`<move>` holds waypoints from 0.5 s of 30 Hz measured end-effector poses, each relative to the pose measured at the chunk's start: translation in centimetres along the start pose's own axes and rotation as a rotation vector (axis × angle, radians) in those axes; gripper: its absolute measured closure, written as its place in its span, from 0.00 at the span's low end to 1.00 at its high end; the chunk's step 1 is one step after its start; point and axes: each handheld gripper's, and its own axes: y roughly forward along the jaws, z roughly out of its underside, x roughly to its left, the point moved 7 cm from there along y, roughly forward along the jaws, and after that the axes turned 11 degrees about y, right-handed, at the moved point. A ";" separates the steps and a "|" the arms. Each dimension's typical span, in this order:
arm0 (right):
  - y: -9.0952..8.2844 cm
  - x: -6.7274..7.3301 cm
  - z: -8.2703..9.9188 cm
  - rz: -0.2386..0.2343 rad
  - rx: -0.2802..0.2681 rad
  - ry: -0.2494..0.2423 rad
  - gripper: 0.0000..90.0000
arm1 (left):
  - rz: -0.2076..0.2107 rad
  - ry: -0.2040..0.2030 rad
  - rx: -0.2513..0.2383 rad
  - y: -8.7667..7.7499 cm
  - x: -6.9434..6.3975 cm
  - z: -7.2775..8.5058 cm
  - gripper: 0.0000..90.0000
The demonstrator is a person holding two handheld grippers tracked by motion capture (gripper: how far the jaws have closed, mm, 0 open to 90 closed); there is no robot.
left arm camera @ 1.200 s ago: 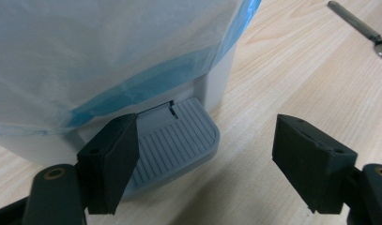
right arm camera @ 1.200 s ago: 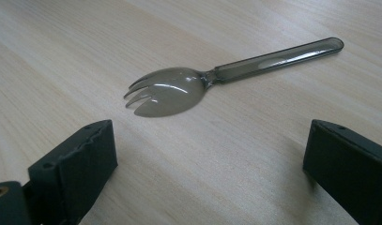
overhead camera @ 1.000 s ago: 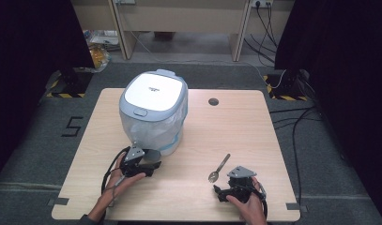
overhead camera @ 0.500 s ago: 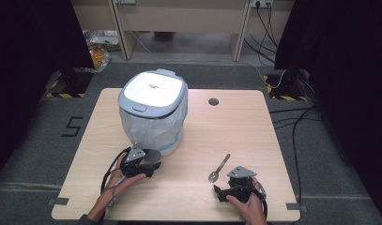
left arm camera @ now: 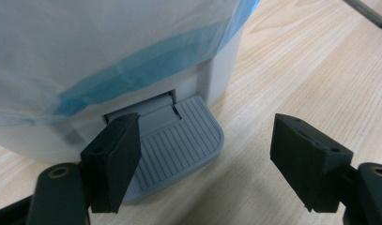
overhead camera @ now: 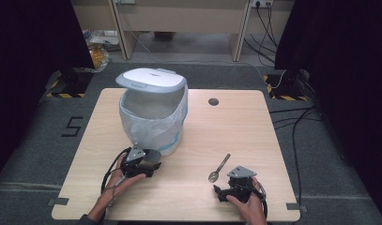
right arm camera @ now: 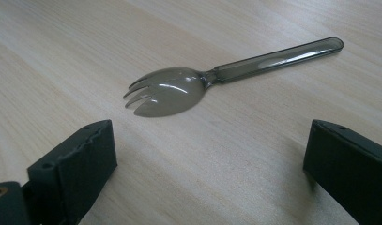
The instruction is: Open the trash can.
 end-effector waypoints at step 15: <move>0.0 0.0 0.0 -0.001 -0.001 0.000 0.03 | -0.004 0.006 0.023 0.3 -0.1 0.2 0.27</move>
